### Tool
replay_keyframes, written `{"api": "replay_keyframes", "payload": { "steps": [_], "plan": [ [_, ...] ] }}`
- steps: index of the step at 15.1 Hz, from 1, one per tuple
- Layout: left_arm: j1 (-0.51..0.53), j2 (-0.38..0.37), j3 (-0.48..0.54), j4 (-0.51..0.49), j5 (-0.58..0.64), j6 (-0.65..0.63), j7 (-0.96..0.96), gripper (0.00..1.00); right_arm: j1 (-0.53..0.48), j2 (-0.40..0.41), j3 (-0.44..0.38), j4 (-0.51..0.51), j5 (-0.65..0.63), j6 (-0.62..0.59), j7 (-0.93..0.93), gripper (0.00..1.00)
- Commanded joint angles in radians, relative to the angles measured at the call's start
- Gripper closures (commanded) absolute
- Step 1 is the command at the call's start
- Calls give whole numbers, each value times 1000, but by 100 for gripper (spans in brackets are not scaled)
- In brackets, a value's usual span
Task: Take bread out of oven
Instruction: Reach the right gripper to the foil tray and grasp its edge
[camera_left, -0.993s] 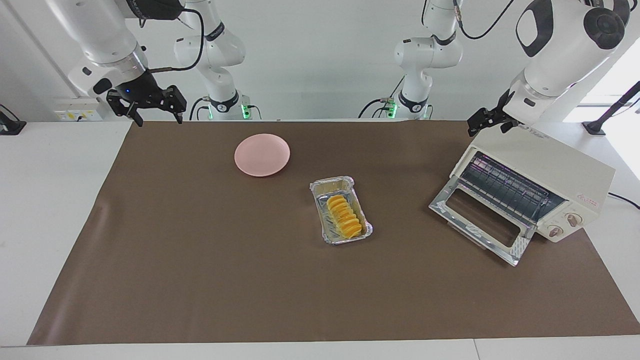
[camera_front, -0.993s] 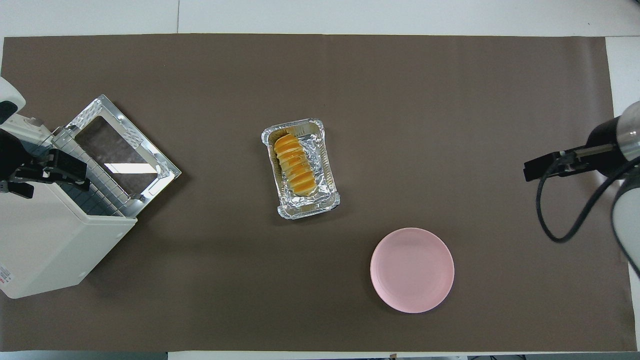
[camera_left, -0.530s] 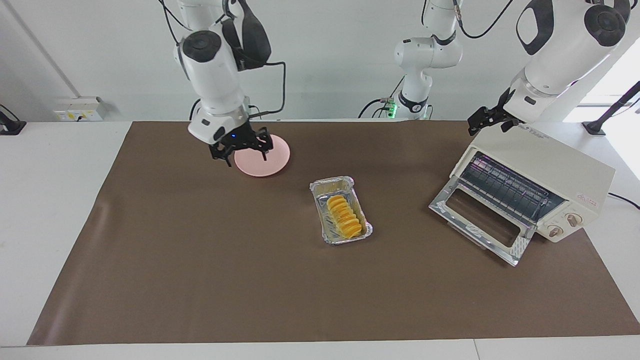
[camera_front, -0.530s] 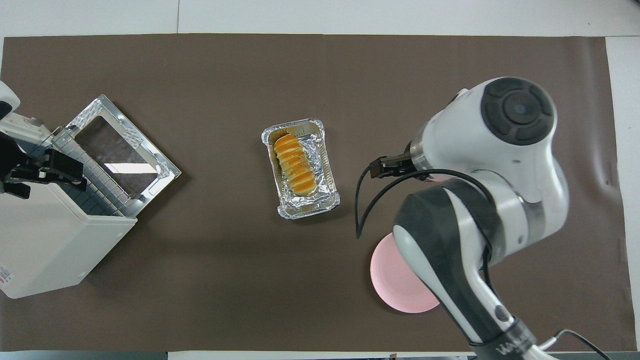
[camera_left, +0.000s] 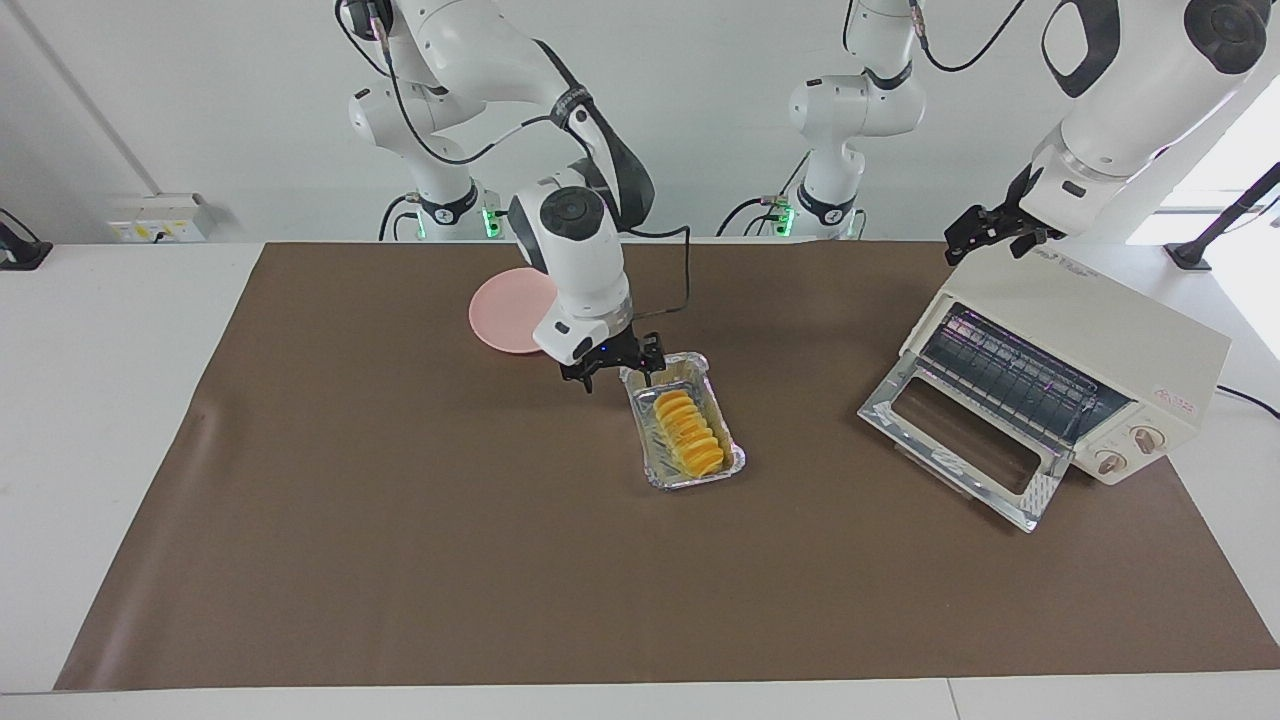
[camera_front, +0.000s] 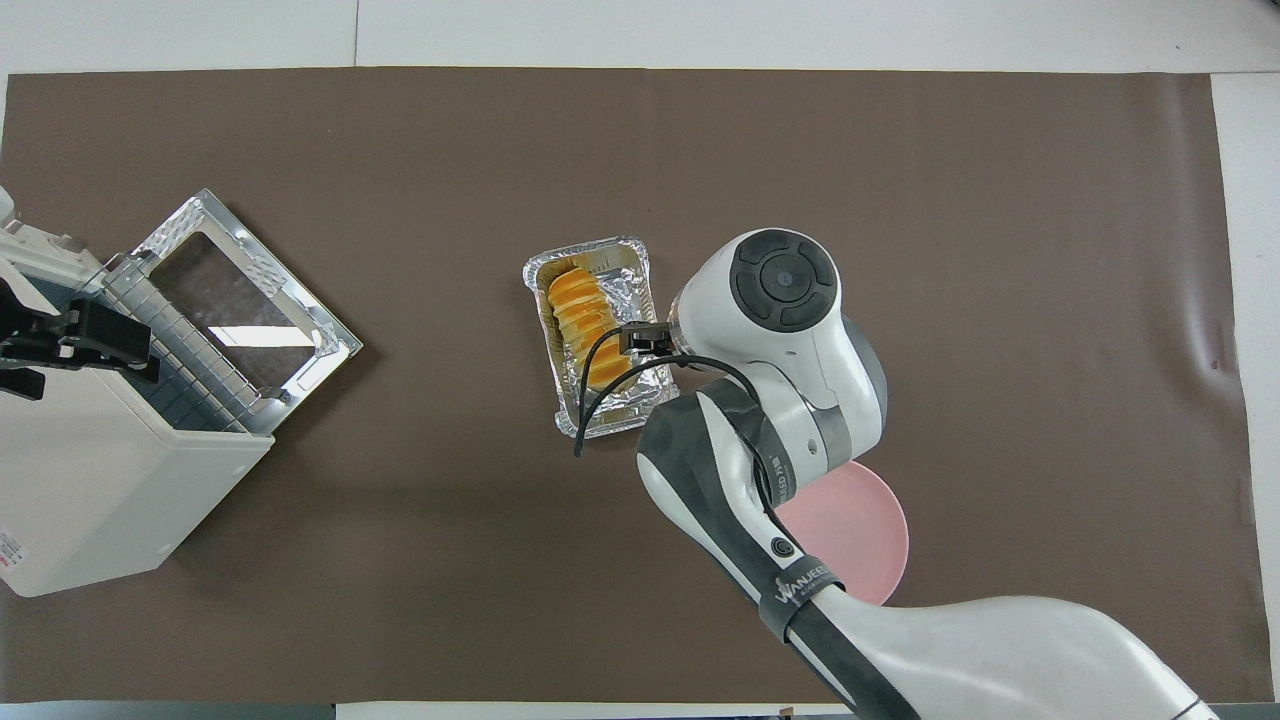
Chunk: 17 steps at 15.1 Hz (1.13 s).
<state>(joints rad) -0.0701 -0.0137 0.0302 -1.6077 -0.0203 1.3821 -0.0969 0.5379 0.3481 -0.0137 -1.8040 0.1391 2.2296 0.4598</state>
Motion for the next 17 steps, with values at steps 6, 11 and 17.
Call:
{"api": "replay_keyframes", "payload": {
  "steps": [6,11,17],
  "plan": [
    [9,-29,-7,-34,11,20,0,0,10,77,-3,11,94,79,59,35],
    [9,-29,-7,-34,11,20,-1,0,14,74,-3,-11,94,94,63,92],
    [9,-29,-7,-34,11,18,-1,0,-15,68,-8,43,86,41,43,100]
  ]
}}
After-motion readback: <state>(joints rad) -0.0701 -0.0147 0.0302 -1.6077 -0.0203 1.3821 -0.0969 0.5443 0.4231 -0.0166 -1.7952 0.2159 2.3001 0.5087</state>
